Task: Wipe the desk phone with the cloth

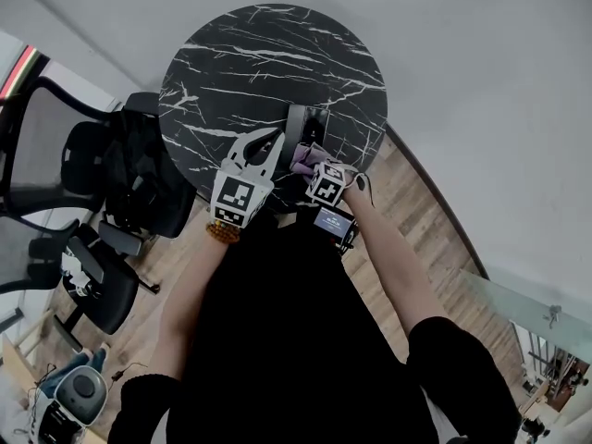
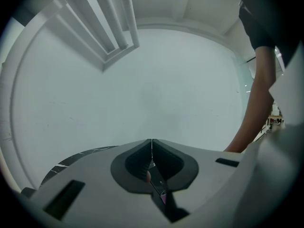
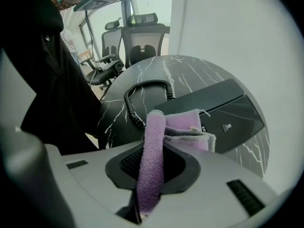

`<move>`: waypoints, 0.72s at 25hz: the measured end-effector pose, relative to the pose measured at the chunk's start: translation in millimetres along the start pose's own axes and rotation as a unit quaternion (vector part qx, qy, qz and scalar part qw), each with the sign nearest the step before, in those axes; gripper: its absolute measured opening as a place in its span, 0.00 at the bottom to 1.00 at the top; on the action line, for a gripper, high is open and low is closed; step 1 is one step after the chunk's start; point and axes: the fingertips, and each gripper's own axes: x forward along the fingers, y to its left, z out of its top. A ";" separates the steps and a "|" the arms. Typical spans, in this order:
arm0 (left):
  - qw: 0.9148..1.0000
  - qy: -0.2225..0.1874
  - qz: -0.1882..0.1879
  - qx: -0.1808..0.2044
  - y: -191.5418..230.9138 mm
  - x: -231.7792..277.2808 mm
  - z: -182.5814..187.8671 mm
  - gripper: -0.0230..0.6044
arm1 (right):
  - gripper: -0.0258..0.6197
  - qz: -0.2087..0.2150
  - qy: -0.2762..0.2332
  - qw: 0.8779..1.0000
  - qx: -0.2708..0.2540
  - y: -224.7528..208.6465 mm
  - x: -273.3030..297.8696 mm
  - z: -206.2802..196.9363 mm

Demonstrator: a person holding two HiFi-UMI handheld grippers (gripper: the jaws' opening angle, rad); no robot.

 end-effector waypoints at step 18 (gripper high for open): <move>0.999 -0.033 -0.007 0.026 -16.9 6.9 21.8 0.06 | 0.14 -0.212 -0.367 0.896 0.135 -49.7 -205.3 125.8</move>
